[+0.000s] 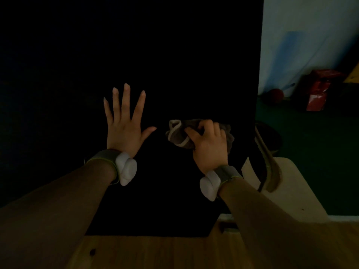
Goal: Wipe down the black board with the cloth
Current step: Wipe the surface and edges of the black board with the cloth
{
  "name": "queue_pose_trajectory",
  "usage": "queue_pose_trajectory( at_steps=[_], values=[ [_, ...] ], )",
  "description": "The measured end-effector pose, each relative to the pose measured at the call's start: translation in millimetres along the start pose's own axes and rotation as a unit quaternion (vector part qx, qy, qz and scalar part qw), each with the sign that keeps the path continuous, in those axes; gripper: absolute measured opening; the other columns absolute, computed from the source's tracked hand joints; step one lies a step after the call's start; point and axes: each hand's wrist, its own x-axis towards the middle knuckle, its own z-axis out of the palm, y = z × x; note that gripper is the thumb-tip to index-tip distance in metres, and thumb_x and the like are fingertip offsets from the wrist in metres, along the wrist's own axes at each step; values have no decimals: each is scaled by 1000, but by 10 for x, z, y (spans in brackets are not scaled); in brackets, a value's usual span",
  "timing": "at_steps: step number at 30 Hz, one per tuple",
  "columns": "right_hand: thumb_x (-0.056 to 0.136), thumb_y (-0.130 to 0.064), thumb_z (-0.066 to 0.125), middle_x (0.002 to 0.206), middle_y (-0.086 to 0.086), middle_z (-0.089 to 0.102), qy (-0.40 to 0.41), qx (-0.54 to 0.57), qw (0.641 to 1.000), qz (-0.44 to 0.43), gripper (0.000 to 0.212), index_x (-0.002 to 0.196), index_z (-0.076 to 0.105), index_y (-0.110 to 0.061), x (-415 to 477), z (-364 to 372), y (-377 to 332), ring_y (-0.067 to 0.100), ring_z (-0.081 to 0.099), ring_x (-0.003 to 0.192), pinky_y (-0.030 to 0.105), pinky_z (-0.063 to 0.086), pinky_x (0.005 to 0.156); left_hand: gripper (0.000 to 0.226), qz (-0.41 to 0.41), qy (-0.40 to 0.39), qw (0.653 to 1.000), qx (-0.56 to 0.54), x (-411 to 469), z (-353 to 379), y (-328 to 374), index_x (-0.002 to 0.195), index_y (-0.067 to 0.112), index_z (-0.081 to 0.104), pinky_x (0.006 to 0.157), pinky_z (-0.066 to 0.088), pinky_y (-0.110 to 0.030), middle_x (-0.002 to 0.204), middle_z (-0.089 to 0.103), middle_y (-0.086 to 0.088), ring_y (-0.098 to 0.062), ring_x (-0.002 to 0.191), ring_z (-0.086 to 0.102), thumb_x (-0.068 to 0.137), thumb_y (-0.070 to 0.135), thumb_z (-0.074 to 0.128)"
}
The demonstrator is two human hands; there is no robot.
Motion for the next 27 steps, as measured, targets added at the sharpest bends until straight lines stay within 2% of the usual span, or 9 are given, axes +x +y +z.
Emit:
queue_pose_trajectory(
  at_steps=[3, 5, 9, 13, 15, 17, 19, 23, 27],
  values=[
    [78, -24, 74, 98, 18, 60, -85, 4, 996, -18, 35, 112, 69, -19, -282, -3, 35, 38, 55, 87, 48, 51, 67, 84, -10, 2, 1000, 8, -15, 50, 39, 150, 19, 10, 111, 1, -61, 154, 7, -26, -46, 140, 1, 86, 61, 45],
    [69, -19, 85, 93, 21, 63, -130, 15, 991, -5, 42, 109, 72, -16, -353, -31, 31, 43, 62, 80, 50, 52, 67, 83, -14, 3, 1000, 10, -6, 85, 56, 150, 18, 10, 110, 2, -62, 153, 9, -28, -47, 139, 3, 86, 60, 43],
    [77, -15, 69, 93, 25, 63, -130, 69, 989, 22, 29, 105, 73, -13, -223, -176, -49, 48, 60, 81, 52, 51, 68, 82, -18, 9, 1000, 10, -3, 161, 45, 150, 17, 9, 110, 0, -62, 152, 9, -29, -49, 139, 3, 87, 57, 43],
    [76, -3, 68, 94, 28, 60, -9, 102, 993, 51, 29, 105, 73, -9, 114, -455, -116, 47, 57, 82, 46, 49, 68, 79, -21, 25, 999, 2, -59, 214, 53, 150, 17, 11, 110, 2, -63, 152, 11, -29, -48, 138, 5, 88, 53, 45],
    [79, -4, 66, 95, 30, 59, 48, 103, 992, 58, 27, 106, 72, -8, 310, -544, -131, 48, 57, 82, 45, 49, 68, 76, -24, 35, 999, 6, -97, 232, 66, 150, 17, 12, 110, 3, -62, 152, 13, -28, -47, 139, 5, 90, 51, 45],
    [84, -8, 64, 97, 31, 60, 69, 105, 989, 79, 26, 109, 71, -6, 411, -538, -155, 49, 57, 86, 48, 49, 71, 75, -21, 40, 999, 4, -128, 238, 56, 150, 17, 13, 111, 1, -60, 152, 14, -27, -46, 139, 5, 92, 51, 44],
    [87, -13, 63, 99, 30, 61, 50, 101, 990, 90, 25, 109, 71, -6, 355, -457, -180, 49, 57, 89, 51, 48, 74, 74, -9, 35, 999, -1, -168, 247, 23, 150, 17, 14, 112, -1, -58, 152, 13, -28, -45, 139, 4, 92, 52, 43],
    [89, -21, 56, 98, 27, 63, -21, 27, 998, 50, 28, 113, 70, -14, 37, -202, -176, 46, 57, 89, 52, 48, 73, 78, 13, 6, 1000, 2, -259, 273, -34, 150, 16, 12, 111, 0, -60, 152, 11, -28, -46, 139, 3, 90, 53, 45],
    [90, -28, 46, 97, 24, 64, -37, 28, 998, 52, 35, 112, 71, -16, -200, 1, -129, 31, 36, 92, 49, 48, 72, 80, 13, -5, 1000, 7, -289, 304, -40, 149, 16, 13, 110, -1, -61, 151, 12, -31, -49, 138, 4, 88, 54, 47]
  ],
)
